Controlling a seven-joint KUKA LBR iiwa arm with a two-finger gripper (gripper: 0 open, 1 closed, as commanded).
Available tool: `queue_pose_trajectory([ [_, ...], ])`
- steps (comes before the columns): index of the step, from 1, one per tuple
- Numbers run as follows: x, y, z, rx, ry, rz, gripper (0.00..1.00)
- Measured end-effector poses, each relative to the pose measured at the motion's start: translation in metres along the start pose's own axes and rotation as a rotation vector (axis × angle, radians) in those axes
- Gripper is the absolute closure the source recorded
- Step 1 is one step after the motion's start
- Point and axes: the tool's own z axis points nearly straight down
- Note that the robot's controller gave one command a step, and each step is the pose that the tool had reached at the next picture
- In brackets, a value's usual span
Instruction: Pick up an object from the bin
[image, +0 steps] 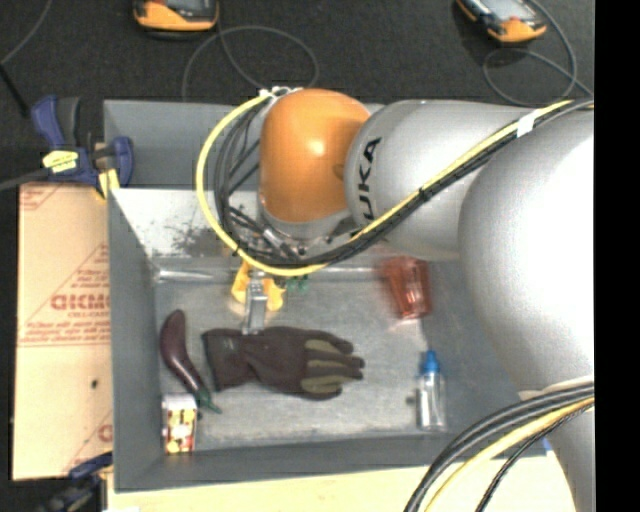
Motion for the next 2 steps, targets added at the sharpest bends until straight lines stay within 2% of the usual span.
queue_pose_trajectory([
  [1, -0.001, -0.001, -0.005, -0.001, -0.007, 0.002, 0.00],
  [2, 0.025, -0.037, 0.028, -0.001, -0.009, -0.041, 0.00],
])
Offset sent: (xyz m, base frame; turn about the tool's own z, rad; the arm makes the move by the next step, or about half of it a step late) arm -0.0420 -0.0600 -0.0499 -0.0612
